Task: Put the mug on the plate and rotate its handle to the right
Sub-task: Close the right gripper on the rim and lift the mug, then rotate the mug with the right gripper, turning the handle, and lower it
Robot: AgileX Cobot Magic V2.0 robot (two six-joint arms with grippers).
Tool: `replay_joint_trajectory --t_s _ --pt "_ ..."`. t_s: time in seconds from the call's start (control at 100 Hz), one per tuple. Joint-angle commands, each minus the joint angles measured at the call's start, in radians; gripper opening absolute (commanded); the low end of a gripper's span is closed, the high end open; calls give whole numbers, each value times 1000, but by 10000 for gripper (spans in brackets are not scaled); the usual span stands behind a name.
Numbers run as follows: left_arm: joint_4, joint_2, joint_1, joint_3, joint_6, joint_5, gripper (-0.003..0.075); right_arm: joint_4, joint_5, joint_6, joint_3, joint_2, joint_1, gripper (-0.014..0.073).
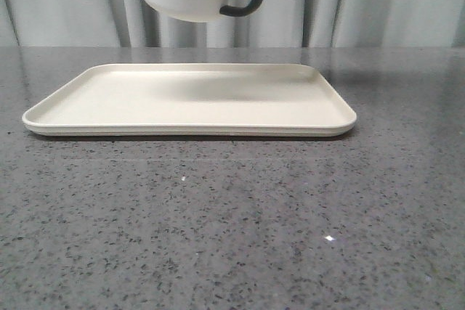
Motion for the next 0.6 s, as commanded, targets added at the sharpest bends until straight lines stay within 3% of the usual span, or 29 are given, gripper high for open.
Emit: replay_joint_trajectory --t_s 0.0,0.26,0.59 --pt "30 1 -8 -22 -11 -53 -20 36 86 -90 -31 -62 8 -64" --pt "30 1 -8 -22 -11 -53 -20 22 87 -142 -30 -62 12 -64" --pt "23 1 -8 -22 -11 -53 -20 -96 88 -209 19 -62 68 -64"
